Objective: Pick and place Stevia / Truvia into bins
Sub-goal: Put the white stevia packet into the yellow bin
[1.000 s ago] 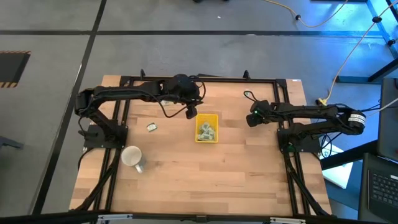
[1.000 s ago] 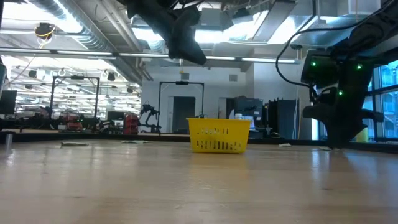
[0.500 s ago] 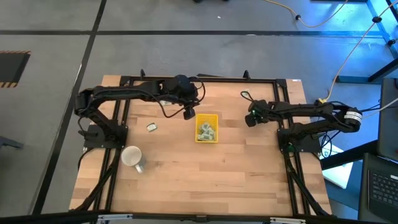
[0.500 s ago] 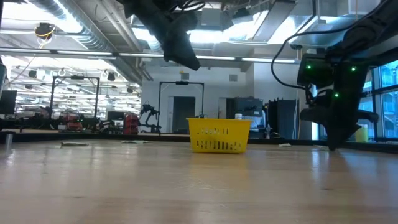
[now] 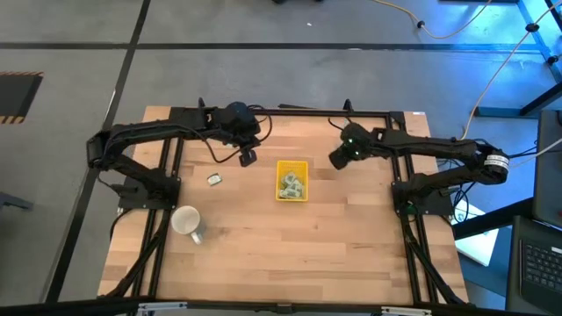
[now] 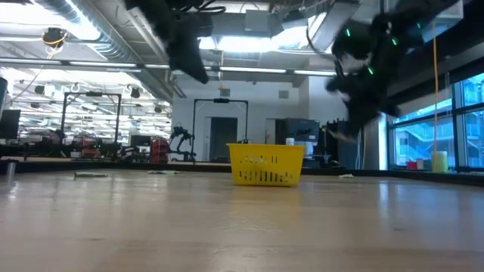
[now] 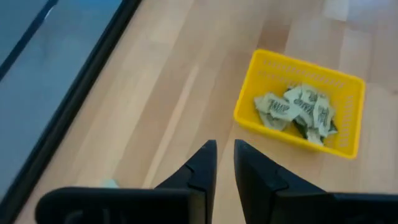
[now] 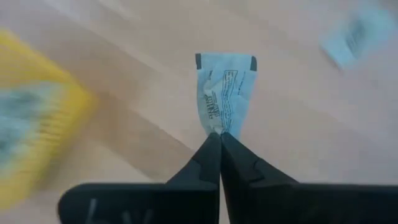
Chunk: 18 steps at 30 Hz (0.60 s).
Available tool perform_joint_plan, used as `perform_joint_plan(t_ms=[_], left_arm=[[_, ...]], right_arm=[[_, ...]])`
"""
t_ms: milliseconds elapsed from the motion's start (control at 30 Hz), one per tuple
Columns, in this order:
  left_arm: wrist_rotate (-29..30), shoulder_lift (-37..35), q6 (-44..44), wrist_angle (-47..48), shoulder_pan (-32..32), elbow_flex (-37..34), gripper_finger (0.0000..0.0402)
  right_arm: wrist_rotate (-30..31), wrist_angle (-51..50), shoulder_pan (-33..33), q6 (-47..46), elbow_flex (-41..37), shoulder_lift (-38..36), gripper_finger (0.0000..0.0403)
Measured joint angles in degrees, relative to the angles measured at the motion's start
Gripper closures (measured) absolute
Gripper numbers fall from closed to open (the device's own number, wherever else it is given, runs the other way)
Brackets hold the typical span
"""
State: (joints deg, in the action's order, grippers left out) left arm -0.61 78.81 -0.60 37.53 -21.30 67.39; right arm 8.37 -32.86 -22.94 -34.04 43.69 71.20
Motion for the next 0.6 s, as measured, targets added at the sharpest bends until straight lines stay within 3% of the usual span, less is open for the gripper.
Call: perform_joint_plan(t_ms=[233, 600], left_arm=[[3.3, -8.1, 6.8, -2.8, -0.2, -10.8, 0.0335], [3.6, -14.2, 15.8, -2.8, -0.1, -22.4, 0.0340]], right_arm=[[-0.8, 5.6, 6.5, 7.8, 11.9, 4.2, 0.0401], [-2.5, 2.3, 14.3, 16.7, 27.5, 23.3, 0.0401]])
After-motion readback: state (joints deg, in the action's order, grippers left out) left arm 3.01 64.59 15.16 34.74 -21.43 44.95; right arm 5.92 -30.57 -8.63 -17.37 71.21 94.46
